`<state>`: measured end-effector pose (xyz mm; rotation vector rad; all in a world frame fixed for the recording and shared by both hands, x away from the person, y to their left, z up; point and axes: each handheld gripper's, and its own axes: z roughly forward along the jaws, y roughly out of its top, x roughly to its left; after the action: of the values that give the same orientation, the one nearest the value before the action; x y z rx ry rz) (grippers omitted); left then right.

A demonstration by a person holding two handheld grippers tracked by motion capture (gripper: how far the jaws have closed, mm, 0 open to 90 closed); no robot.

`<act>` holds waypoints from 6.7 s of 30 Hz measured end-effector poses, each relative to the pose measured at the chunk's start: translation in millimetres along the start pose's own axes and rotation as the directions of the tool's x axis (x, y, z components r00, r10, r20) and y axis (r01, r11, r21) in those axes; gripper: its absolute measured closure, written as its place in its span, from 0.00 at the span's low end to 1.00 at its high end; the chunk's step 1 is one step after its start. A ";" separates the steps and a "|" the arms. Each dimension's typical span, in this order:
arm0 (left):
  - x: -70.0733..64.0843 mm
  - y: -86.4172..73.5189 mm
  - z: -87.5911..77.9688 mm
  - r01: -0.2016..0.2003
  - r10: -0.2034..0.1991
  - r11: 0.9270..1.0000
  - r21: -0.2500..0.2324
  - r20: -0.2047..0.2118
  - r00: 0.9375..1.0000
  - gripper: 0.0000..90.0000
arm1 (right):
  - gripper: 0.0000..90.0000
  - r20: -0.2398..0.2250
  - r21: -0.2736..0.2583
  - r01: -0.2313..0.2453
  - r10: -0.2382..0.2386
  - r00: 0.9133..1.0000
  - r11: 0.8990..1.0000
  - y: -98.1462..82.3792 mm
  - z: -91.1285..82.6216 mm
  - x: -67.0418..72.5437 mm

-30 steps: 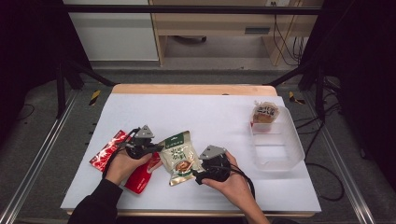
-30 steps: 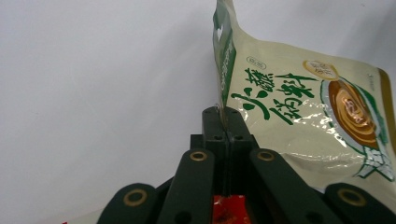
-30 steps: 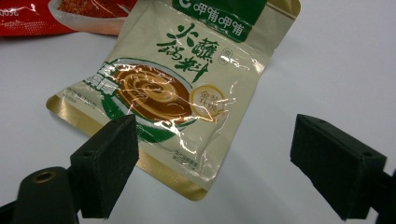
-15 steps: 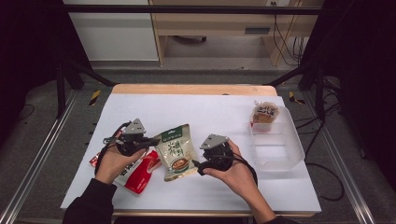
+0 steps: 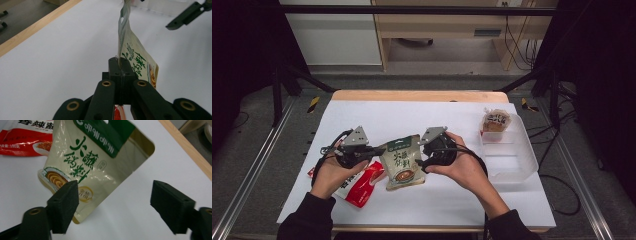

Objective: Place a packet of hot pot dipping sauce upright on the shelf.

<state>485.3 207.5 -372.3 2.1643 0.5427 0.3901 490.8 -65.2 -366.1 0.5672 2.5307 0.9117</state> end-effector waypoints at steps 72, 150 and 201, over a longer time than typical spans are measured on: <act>21.1 -57.6 13.4 0.109 -0.100 0.987 0.121 -0.078 0.992 0.10 | 1.00 -0.144 0.073 0.124 -0.113 0.983 0.990 32.3 -37.1 -43.8; 15.9 -67.2 9.6 0.119 -0.108 0.986 0.113 -0.099 0.989 0.09 | 1.00 0.009 0.012 0.123 -0.123 0.992 0.992 15.6 -132.8 -81.0; 14.3 -69.4 13.0 0.114 -0.102 0.985 0.127 -0.097 0.990 0.09 | 1.00 0.143 0.110 -0.006 -0.009 0.990 0.994 -75.8 -168.3 -179.3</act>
<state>486.7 244.0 -434.4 2.2399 0.7517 0.4036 542.3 -292.6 -257.1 0.6402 2.4615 0.7077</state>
